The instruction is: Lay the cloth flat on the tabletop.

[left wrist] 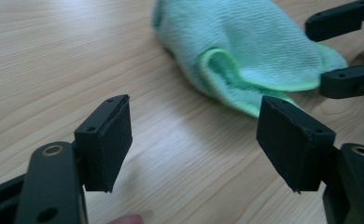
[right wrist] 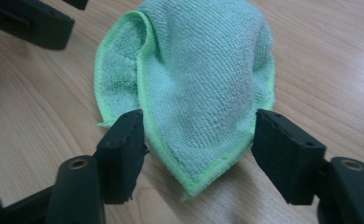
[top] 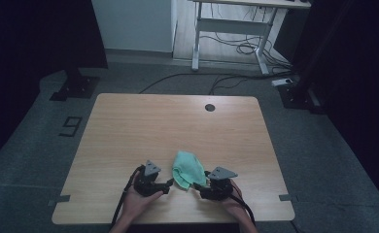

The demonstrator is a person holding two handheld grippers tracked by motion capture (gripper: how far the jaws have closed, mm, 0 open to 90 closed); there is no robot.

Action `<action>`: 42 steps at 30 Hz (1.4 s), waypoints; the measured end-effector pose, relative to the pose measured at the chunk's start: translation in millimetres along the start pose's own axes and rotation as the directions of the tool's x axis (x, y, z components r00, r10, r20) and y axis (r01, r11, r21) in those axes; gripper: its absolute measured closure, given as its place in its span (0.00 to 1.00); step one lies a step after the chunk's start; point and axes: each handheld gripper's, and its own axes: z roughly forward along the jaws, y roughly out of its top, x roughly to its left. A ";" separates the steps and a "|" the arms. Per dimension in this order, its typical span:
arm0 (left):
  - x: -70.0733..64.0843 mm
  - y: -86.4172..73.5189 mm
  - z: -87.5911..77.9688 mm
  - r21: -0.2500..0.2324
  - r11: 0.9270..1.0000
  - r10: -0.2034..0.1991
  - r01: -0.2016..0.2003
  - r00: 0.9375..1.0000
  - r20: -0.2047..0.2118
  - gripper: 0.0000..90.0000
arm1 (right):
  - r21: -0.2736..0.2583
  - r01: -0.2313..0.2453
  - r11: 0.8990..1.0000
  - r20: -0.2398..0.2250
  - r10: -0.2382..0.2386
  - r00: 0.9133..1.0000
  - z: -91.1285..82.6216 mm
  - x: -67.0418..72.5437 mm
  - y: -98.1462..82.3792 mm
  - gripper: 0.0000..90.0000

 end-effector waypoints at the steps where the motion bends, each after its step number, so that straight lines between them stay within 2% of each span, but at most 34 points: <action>1: -2.4 1.2 2.9 0.005 1.000 0.001 -0.001 1.000 0.005 0.30 | 0.001 0.003 1.000 0.004 -0.003 1.000 0.2 -0.1 0.0 0.41; 4: -8.2 3.8 10.4 0.023 1.000 0.017 -0.017 1.000 0.011 0.31 | 0.010 0.007 1.000 0.003 -0.007 1.000 1.2 0.2 -0.4 0.41; 7: -8.9 3.7 16.5 0.036 0.999 0.009 -0.010 1.000 0.015 0.34 | 0.020 0.011 1.000 -0.003 -0.011 1.000 2.9 0.5 -0.8 0.42; 11: -9.1 2.3 21.2 0.044 0.999 0.007 -0.008 1.000 0.012 0.45 | 0.043 0.012 0.999 -0.006 -0.012 1.000 6.2 0.9 -2.1 0.44; 12: -9.2 2.1 21.8 0.045 0.999 0.007 -0.008 1.000 0.012 0.53 | 0.055 0.007 0.998 -0.005 -0.006 1.000 7.4 0.7 -1.9 0.48; 13: -10.0 1.9 23.2 0.039 0.999 0.013 -0.014 1.000 0.020 0.58 | 0.053 0.005 0.999 -0.011 -0.004 1.000 7.4 0.6 -1.7 0.51; 16: -10.9 1.5 23.9 0.039 0.999 0.027 -0.028 0.999 0.032 0.67 | 0.059 0.010 0.998 -0.021 -0.009 1.000 8.1 0.6 -1.5 0.56; 19: -11.6 0.7 25.1 0.041 0.998 0.045 -0.047 0.998 0.049 0.76 | 0.073 0.017 0.997 -0.035 -0.014 0.999 9.5 0.1 -1.3 0.69; 20: -11.2 0.5 25.4 0.042 0.998 0.047 -0.049 0.997 0.059 0.81 | 0.077 0.013 0.997 -0.033 -0.011 0.999 9.9 -0.6 -1.1 0.79; 21: -10.7 0.4 25.5 0.043 0.998 0.048 -0.051 0.997 0.068 0.81 | 0.077 0.013 0.997 -0.033 -0.011 0.999 9.9 -0.6 -1.1 0.79; 22: -10.2 0.3 25.4 0.043 0.998 0.051 -0.055 0.996 0.074 0.86 | 0.076 0.001 0.997 -0.034 0.002 0.999 10.0 -2.0 -0.9 0.86; 26: -9.7 -0.5 24.2 0.038 0.996 0.081 -0.084 0.994 0.067 0.91 | 0.065 -0.013 0.998 -0.036 0.015 0.999 8.3 -3.5 -0.1 0.91; 29: -7.8 -0.3 19.7 0.023 0.996 0.088 -0.090 0.993 0.072 0.95 | 0.031 -0.024 0.999 -0.037 0.025 0.999 1.6 -5.7 3.7 0.93; 33: -4.0 0.8 13.9 0.011 0.996 0.086 -0.087 0.994 0.068 0.95 | 0.001 -0.027 1.000 -0.033 0.027 0.999 -4.1 -6.9 7.1 0.93; 36: 0.8 2.6 6.0 -0.009 0.996 0.084 -0.084 0.995 0.054 0.96 | -0.041 -0.031 0.999 -0.027 0.030 0.999 -12.5 -8.0 12.2 0.93; 42: 10.4 6.4 -9.8 -0.058 0.995 0.079 -0.078 0.997 0.022 0.96 | -0.079 -0.044 0.996 -0.034 0.041 0.999 -21.1 -10.6 17.6 0.93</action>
